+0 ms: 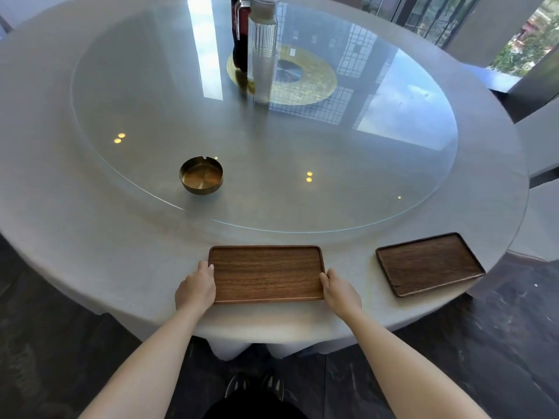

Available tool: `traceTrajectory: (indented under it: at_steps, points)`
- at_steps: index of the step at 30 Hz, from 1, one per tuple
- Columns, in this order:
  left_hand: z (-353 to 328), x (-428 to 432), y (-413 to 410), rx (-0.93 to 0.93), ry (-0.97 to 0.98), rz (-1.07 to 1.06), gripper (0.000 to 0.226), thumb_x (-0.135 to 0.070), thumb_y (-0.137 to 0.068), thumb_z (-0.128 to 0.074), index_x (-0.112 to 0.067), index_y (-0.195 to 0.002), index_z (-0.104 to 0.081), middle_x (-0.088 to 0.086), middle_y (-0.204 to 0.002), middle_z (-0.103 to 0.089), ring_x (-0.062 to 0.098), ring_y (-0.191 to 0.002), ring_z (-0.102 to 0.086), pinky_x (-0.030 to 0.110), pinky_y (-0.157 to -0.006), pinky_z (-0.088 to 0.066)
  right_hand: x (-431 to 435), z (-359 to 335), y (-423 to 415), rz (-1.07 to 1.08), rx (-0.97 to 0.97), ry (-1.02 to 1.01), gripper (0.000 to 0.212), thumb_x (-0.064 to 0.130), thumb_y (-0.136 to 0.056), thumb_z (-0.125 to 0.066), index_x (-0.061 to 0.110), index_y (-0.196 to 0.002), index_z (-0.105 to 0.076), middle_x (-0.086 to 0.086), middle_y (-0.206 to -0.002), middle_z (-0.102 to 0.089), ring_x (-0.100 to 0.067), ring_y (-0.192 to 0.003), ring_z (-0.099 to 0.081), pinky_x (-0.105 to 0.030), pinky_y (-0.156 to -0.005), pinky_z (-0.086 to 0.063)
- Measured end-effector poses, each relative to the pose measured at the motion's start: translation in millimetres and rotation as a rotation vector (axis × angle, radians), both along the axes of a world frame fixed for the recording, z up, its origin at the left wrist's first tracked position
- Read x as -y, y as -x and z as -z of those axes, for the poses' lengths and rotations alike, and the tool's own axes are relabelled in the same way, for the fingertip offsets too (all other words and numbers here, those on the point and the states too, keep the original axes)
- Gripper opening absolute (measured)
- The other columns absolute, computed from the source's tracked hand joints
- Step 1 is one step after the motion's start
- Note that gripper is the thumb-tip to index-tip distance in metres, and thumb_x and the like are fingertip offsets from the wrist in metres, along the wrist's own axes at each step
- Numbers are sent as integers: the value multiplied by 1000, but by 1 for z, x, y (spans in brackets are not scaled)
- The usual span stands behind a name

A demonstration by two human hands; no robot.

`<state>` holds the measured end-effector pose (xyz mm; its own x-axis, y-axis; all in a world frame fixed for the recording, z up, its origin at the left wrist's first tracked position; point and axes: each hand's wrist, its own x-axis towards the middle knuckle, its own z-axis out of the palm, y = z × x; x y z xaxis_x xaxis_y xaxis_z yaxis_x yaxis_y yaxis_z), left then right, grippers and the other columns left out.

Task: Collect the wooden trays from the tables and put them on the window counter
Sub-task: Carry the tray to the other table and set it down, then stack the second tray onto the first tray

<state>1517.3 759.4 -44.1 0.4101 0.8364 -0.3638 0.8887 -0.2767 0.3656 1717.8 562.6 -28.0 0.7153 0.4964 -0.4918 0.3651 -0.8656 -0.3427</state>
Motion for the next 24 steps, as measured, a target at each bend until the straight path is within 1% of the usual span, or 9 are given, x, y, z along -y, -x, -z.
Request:
traceTrajectory:
  at_steps: [4,6,8,10,13,15,17,20,24]
  points:
    - [-11,-3,-5,48,-61,-62,36,-34,-98,-25,-1,-103,-38,23,-110,-59,42,-93,-59,45,-77,-47,3,-8,-8,99,-3,-31,40,42,-98,-23,10,-97,-46,-11,-92,-61,-31,-83,-56,-36,-69,-39]
    - [-19,0,-14,73,-100,-74,36,-34,-98,-27,0,-105,-39,25,-114,-57,45,-95,-59,47,-78,-46,8,-13,-17,109,28,-22,41,42,-98,-23,8,-104,-47,-11,-93,-59,-33,-92,-58,-35,-70,-38]
    - [-28,6,-26,89,-128,-58,36,-33,-98,-28,-1,-108,-40,25,-117,-56,46,-96,-58,47,-78,-46,13,-19,-27,140,38,-44,39,40,-98,-25,8,-104,-46,-11,-92,-57,-35,-96,-58,-37,-71,-38]
    - [-35,15,-43,104,-155,-15,35,-33,-98,-27,-2,-109,-41,24,-116,-57,44,-95,-59,46,-76,-48,21,-26,-41,186,28,-92,36,38,-98,-28,7,-101,-45,-18,-98,-59,-37,-101,-57,-39,-75,-40]
    - [-44,34,-73,139,-165,40,34,-34,-97,-27,-3,-105,-41,23,-111,-60,42,-94,-60,41,-69,-43,38,-37,-67,210,53,-96,38,38,-98,-28,5,-111,-43,-24,-114,-61,-40,-105,-56,-41,-79,-41]
    - [-49,51,-97,163,-161,81,34,-34,-97,-28,-4,-105,-40,21,-112,-59,42,-93,-60,40,-68,-39,54,-43,-87,229,65,-107,39,38,-98,-28,6,-116,-40,-24,-118,-60,-40,-108,-56,-42,-84,-42]
    - [-53,70,-123,179,-145,102,35,-35,-97,-29,-4,-107,-40,21,-115,-57,43,-96,-59,42,-71,-42,71,-46,-109,246,83,-117,41,39,-98,-29,6,-120,-39,-23,-120,-60,-39,-110,-55,-42,-86,-42]
    - [-53,106,-164,182,-103,114,34,-36,-97,-31,-5,-109,-40,20,-121,-56,44,-102,-58,44,-78,-45,102,-50,-145,239,95,-141,42,39,-98,-28,6,-119,-40,-20,-120,-60,-37,-108,-56,-42,-86,-43]
    - [-43,163,-221,132,-25,167,35,-38,-97,-32,-7,-111,-41,17,-126,-55,42,-106,-58,42,-81,-44,150,-49,-197,215,101,-149,43,39,-99,-27,6,-125,-38,-17,-128,-55,-35,-113,-54,-41,-85,-42]
